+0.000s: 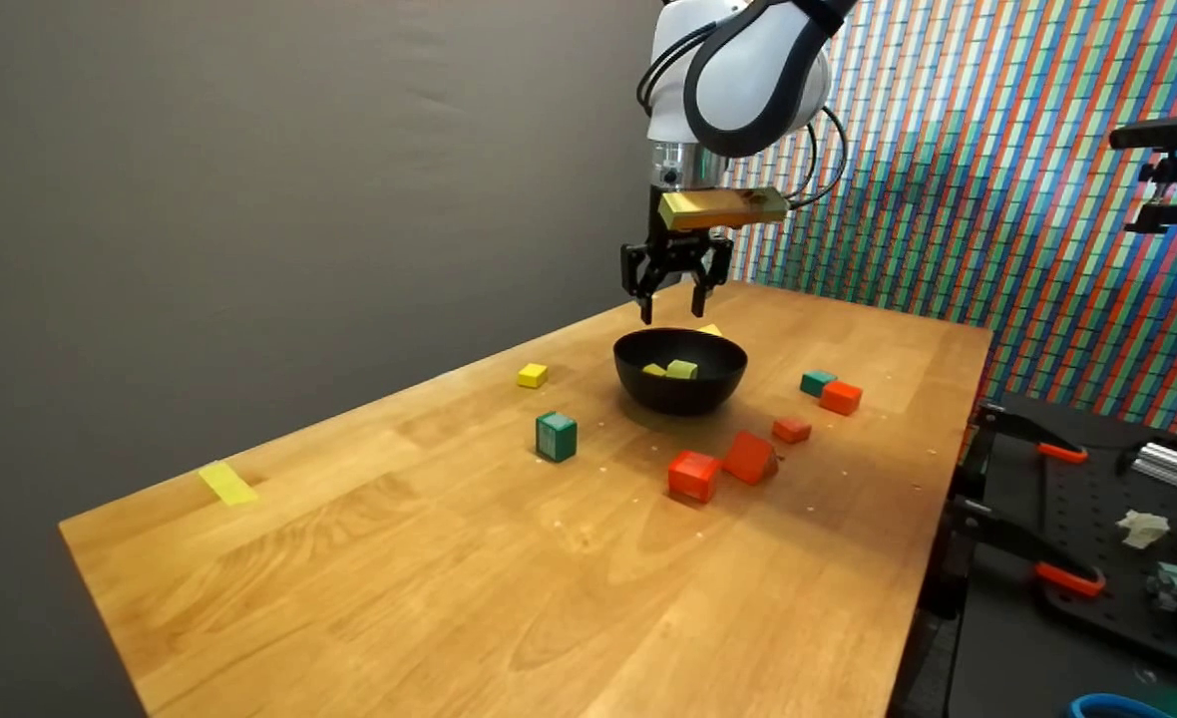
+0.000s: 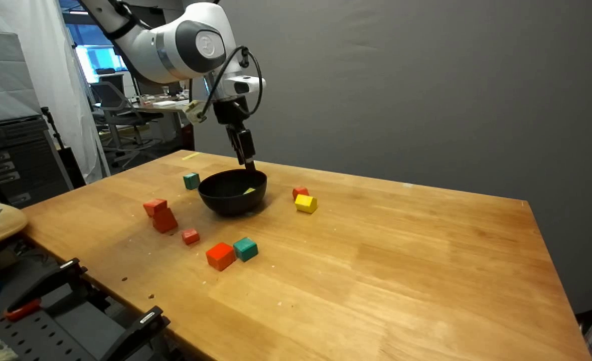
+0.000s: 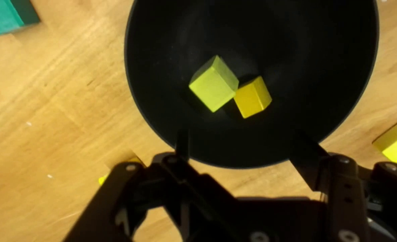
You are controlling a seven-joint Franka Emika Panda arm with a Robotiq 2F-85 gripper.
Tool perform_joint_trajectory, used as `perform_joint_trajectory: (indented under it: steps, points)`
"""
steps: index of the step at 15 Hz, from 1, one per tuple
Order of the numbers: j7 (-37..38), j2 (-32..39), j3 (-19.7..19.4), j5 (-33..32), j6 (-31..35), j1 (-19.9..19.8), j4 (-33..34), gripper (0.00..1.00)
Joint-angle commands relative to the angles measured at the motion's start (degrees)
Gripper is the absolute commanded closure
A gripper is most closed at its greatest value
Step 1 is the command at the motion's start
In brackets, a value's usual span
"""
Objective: Take the blocks out of the bowl and put them on the table
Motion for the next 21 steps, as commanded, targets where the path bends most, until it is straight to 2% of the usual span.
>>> perform_joint_trajectory:
  steps: [1, 2, 5, 6, 7, 11, 17, 19, 20, 21]
  points:
    - [-3.9, -1.11, 6.61, 2.58, -0.11, -6.36, -1.09, 0.29]
    - [-5.0, 0.23, 7.5, 2.91, 0.73, -7.73, -0.56, 0.33]
    - [-10.15, 2.89, 9.65, 4.3, 0.66, -11.5, 0.36, 0.13]
    - [-11.87, 3.6, 9.94, 4.61, 0.49, -12.44, 0.51, 0.02]
    - [-13.45, 4.23, 10.09, 4.97, 0.49, -13.2, 0.62, 0.0]
    - [-18.19, 6.36, 11.18, 7.02, 1.48, -15.5, 1.64, 0.01]
    - [-21.53, 7.45, 11.75, 5.67, 2.42, -14.69, 3.52, 0.06]
    - [-22.29, 8.28, 11.75, 4.85, 2.27, -14.21, 4.66, 0.21]
    - [-23.0, 8.61, 12.0, 4.84, 1.69, -14.27, 5.06, 0.24]
    - [-23.58, 8.89, 12.15, 4.92, 1.49, -14.35, 5.21, 0.2]
